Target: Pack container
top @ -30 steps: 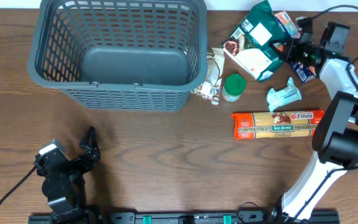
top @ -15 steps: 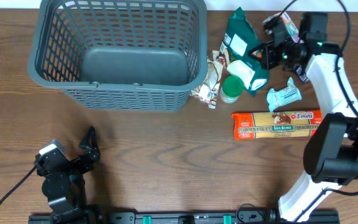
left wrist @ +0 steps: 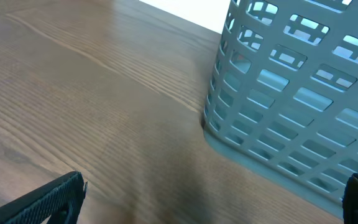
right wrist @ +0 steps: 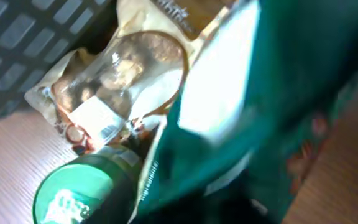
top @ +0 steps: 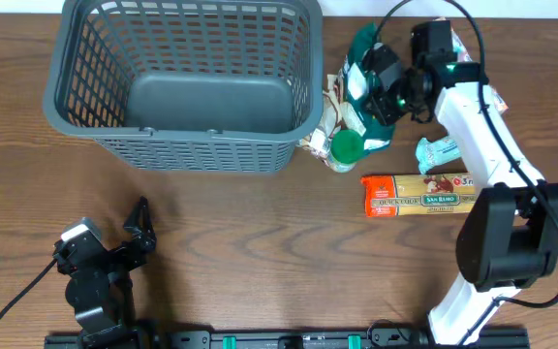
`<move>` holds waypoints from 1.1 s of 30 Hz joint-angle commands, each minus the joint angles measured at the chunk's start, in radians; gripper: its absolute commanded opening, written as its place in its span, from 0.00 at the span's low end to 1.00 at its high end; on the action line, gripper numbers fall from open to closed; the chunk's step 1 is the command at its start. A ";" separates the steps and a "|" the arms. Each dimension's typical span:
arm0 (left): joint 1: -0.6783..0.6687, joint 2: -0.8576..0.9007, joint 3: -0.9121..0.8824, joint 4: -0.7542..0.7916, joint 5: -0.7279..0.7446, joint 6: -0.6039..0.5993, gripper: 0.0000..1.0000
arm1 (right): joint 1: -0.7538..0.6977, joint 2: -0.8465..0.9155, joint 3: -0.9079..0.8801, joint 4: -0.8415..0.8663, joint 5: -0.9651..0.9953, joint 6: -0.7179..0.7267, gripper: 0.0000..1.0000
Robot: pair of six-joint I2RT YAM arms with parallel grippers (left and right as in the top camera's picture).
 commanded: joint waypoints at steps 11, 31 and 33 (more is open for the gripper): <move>-0.004 -0.006 -0.021 -0.002 0.003 -0.006 0.99 | 0.022 0.008 -0.015 0.000 0.102 0.076 0.52; -0.004 -0.006 -0.021 -0.002 0.003 -0.006 0.99 | 0.030 0.192 -0.017 0.010 0.272 0.303 0.14; -0.004 -0.006 -0.021 -0.002 0.003 -0.006 0.99 | 0.030 0.207 -0.017 0.011 0.274 0.311 0.01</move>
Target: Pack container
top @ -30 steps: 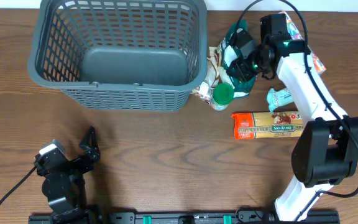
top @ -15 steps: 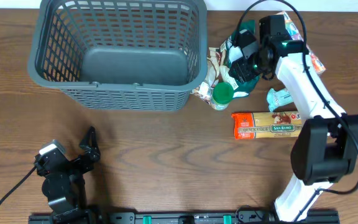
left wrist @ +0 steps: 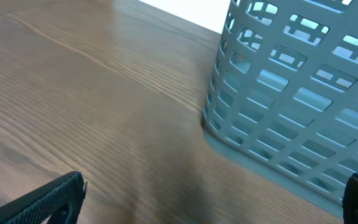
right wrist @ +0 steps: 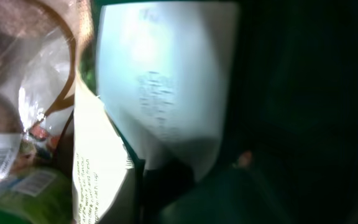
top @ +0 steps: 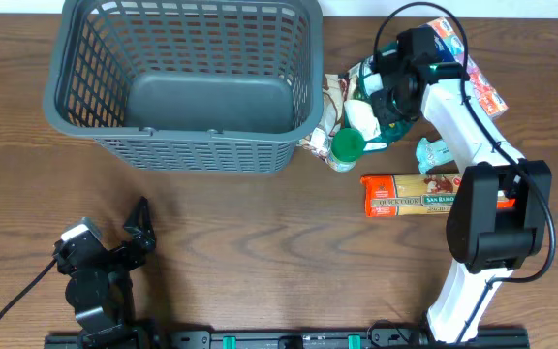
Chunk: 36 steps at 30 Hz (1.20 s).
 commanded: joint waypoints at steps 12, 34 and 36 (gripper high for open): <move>-0.004 -0.006 -0.021 -0.002 0.003 -0.006 0.99 | 0.009 0.065 0.080 -0.095 -0.151 0.049 0.01; -0.004 -0.006 -0.021 -0.002 0.003 -0.006 0.99 | -0.071 0.028 0.444 -0.147 -0.729 0.084 0.01; -0.004 -0.006 -0.021 -0.002 0.003 -0.006 0.99 | -0.073 0.028 0.455 -0.142 -0.769 0.088 0.01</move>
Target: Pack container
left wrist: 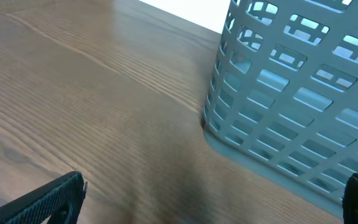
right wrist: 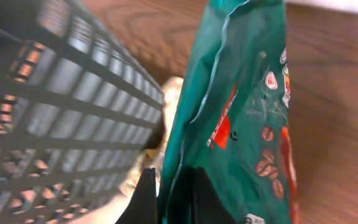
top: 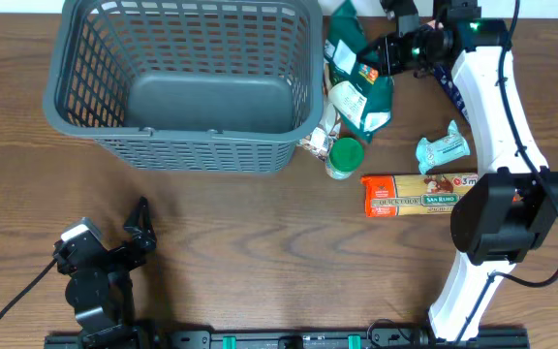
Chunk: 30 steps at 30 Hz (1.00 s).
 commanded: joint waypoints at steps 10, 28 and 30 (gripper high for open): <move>-0.004 -0.006 -0.021 -0.002 0.003 -0.006 0.99 | -0.021 -0.007 0.183 -0.032 -0.210 0.043 0.02; -0.004 -0.006 -0.021 -0.002 0.003 -0.006 0.99 | 0.008 -0.007 0.178 -0.188 0.357 0.027 0.99; -0.004 -0.006 -0.021 -0.002 0.003 -0.006 0.99 | -0.026 -0.004 0.175 -0.187 0.360 0.042 0.99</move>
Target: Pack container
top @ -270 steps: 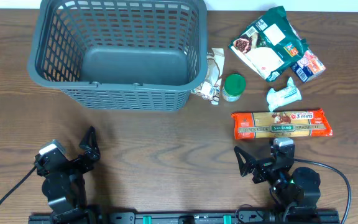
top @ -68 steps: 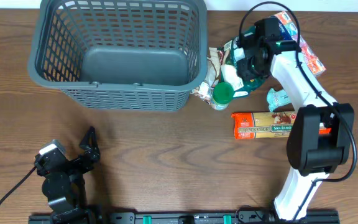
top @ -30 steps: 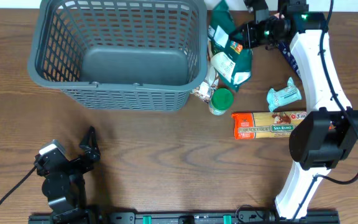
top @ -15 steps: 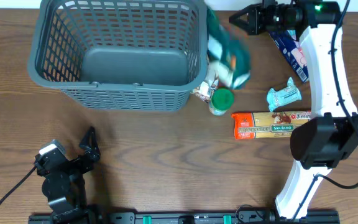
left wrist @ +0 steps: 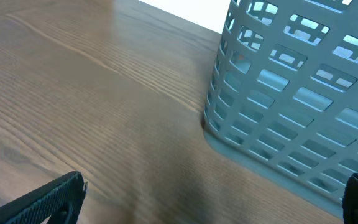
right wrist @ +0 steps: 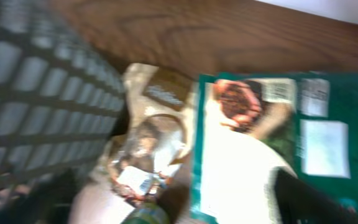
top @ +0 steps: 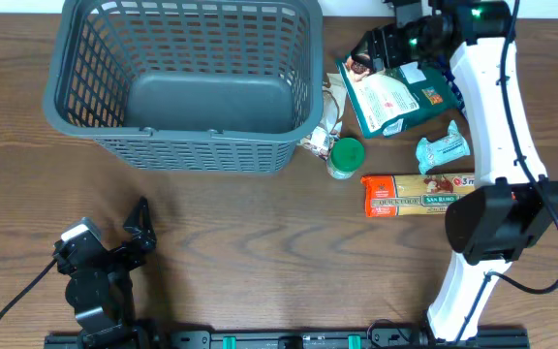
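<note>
The grey mesh basket (top: 308, 107) stands at the back left with nothing in it. Right of it the green coffee bag (top: 390, 97) lies flat on the table, its white panel (right wrist: 241, 168) facing up. My right gripper (top: 387, 44) hovers over the bag's far end, open, with nothing between its fingers (right wrist: 300, 199). A clear snack pouch (top: 325, 114), a green-lidded jar (top: 345, 155), a pasta box (top: 419, 194) and a teal packet (top: 442, 150) lie round the bag. My left gripper (top: 136, 228) rests open near the front left (left wrist: 210, 205).
A red and blue packet (top: 450, 89) lies partly hidden under the right arm. The basket's wall (left wrist: 291, 93) rises just ahead of the left gripper. The pouch and jar sit tight against the basket's right corner (right wrist: 55, 93).
The coffee bag, held upright beside the basket's right wall, now lies flat on the table with its white side up. My right gripper has let go of it. The left arm is unmoved.
My right gripper was low among the items, at the coffee bag beside the jar. It then pressed close on the bag, and later held it upright against the basket's right side. Now the bag lies flat on the table, released.
</note>
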`<move>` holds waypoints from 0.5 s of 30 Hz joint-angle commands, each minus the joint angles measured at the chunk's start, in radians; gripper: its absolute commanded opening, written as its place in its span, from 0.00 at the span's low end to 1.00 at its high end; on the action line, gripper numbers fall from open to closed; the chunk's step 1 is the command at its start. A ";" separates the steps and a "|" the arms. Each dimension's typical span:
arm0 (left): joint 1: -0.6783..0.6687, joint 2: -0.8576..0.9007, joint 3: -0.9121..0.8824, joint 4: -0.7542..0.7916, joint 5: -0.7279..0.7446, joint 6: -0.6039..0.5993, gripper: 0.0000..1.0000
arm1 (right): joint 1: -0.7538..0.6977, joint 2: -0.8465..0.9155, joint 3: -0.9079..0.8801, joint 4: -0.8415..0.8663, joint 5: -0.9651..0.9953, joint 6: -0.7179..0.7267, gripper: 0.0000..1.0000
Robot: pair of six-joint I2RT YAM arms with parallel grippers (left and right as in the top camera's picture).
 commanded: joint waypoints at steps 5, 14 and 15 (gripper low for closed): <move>-0.004 -0.006 -0.021 -0.002 0.003 -0.006 0.99 | -0.142 0.019 -0.027 -0.005 0.078 0.099 0.99; -0.004 -0.006 -0.021 -0.002 0.003 -0.006 0.98 | -0.079 0.119 -0.039 -0.004 0.243 0.042 0.99; -0.004 -0.006 -0.021 -0.002 0.003 -0.006 0.99 | -0.064 0.132 -0.039 0.003 0.265 0.041 0.99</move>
